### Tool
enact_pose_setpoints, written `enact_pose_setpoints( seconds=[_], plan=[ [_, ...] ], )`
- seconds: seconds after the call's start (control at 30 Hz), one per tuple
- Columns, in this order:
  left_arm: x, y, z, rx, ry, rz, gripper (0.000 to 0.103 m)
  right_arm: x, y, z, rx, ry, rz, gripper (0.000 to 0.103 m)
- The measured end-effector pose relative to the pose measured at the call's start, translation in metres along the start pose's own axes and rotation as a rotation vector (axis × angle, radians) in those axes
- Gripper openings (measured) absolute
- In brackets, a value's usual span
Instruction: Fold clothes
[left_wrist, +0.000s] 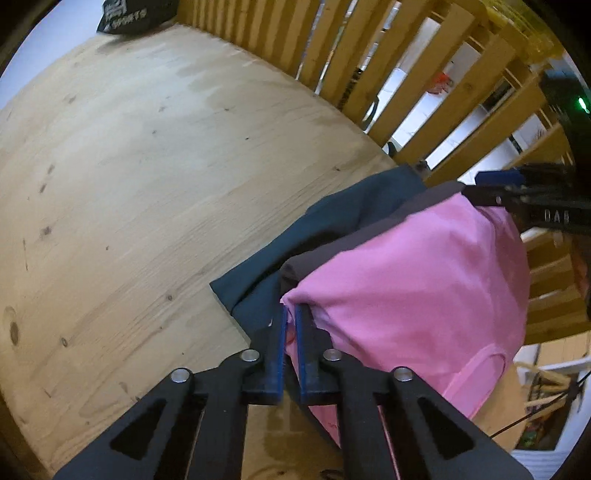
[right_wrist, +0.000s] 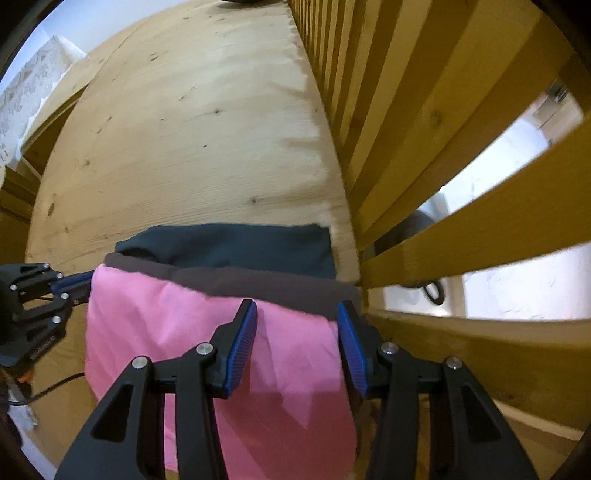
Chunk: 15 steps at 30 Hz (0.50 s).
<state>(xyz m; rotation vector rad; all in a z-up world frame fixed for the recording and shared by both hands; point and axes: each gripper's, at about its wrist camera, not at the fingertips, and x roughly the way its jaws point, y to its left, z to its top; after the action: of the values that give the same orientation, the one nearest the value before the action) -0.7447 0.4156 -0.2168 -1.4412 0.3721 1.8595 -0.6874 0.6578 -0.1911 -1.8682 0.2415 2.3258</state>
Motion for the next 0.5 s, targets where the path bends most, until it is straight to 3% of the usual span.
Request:
enact_pose_setpoints(
  seconds=[0.03, 0.1, 0.33, 0.5],
  plan=[
    [-0.001, -0.002, -0.001, 0.006, -0.002, 0.006, 0.003, -0.004, 0.000, -0.003, -0.008, -0.015, 0.009, 0.041],
    [-0.003, -0.005, -0.005, 0.010, -0.006, 0.007, 0.003, -0.012, 0.002, -0.009, -0.025, -0.047, 0.024, 0.015],
    [-0.025, -0.014, -0.017, 0.076, -0.059, 0.025, 0.002, -0.053, 0.005, -0.033, -0.084, -0.192, 0.052, 0.011],
    [-0.048, -0.012, -0.013, 0.080, -0.116, 0.026, 0.002, -0.054, 0.005, -0.033, -0.106, -0.235, -0.051, 0.011]
  ],
)
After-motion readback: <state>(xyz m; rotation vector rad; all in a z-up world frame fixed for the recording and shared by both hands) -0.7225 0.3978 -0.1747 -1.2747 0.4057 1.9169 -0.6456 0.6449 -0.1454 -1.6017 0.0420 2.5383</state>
